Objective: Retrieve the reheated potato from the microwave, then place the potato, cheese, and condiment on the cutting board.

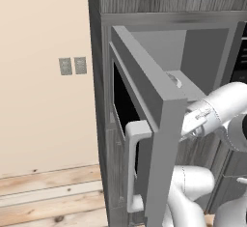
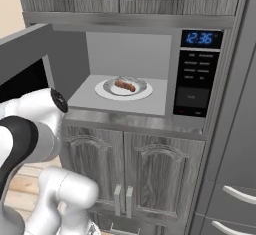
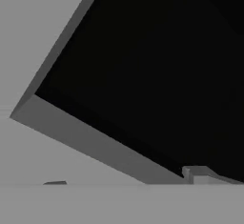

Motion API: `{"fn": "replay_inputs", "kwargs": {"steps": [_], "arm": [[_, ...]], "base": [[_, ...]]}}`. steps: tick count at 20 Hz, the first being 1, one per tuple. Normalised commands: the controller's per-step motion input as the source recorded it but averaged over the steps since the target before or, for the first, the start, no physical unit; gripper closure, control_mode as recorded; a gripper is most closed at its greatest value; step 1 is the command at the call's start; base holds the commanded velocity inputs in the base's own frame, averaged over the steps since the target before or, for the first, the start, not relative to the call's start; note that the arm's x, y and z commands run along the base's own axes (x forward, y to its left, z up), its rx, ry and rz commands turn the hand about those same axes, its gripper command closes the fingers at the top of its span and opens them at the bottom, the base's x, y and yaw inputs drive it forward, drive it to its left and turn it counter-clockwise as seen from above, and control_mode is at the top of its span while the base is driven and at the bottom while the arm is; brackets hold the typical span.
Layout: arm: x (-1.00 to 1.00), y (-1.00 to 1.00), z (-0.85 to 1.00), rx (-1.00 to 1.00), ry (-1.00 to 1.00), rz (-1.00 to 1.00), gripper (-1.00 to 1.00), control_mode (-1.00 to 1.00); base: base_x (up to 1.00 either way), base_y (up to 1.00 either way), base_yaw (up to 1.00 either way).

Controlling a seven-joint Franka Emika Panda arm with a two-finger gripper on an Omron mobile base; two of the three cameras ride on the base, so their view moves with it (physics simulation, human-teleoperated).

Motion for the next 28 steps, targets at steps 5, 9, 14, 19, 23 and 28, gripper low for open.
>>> {"fn": "replay_inputs", "kwargs": {"steps": [5,9,14,19,23,28], "arm": [[-0.03,0.21,-0.10,0.00,-0.17,-0.01,-1.00,-1.00],[0.07,-0.33,-0.02,0.00,-0.02,-0.06,-1.00,-1.00],[0.14,-0.52,0.01,0.00,0.00,-0.08,-1.00,-1.00],[0.24,-0.57,0.07,0.00,-0.01,-0.08,-1.00,-1.00],[0.27,-0.54,0.15,0.00,-0.08,-0.03,-1.00,-1.00],[0.35,-0.40,0.25,0.00,-0.04,-0.01,-1.00,-1.00]], "base": [[0.00,0.00,0.00],[0.00,0.00,0.00],[0.00,0.00,0.00],[0.00,0.00,0.00],[0.00,0.00,0.00],[0.00,0.00,0.00]]}}
